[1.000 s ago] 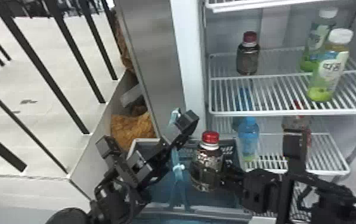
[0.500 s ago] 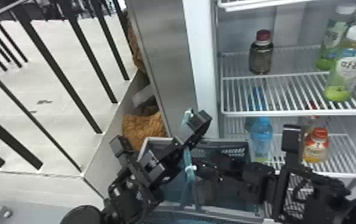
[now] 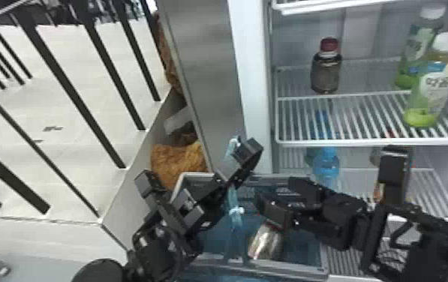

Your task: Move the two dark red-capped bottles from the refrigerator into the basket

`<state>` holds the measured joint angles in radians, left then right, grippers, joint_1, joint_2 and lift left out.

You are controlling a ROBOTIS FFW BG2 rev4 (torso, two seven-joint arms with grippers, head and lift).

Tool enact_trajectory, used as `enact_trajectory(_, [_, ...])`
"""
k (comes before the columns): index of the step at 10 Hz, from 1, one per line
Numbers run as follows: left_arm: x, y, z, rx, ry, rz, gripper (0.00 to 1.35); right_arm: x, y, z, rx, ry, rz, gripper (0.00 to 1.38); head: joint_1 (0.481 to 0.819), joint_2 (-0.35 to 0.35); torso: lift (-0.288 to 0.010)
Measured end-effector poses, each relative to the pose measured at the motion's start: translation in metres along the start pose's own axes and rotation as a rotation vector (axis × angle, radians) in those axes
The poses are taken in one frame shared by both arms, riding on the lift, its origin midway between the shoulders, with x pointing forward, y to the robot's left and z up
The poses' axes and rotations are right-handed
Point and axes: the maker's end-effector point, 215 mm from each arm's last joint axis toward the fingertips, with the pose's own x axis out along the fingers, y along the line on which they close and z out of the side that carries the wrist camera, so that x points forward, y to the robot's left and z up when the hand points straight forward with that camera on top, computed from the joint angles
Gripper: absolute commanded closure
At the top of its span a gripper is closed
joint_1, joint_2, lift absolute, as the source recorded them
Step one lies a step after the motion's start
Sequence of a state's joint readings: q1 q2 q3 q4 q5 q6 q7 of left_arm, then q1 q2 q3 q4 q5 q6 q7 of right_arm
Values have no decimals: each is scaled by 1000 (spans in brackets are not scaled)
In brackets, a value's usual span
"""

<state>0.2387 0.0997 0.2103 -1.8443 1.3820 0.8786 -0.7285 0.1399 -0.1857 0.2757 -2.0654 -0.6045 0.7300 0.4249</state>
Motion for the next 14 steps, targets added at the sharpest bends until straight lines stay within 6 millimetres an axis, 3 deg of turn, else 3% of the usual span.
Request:
enact_trajectory(6, [-2,1,1,1,-4,4,1200,-46,-15,30,-117,-34,-145,104,695,153,-34])
enact_trajectory(14, [-2,-1,4,5,-7,1,1200,-78,-46,115,-243,-250,-323,104,695,80,-34])
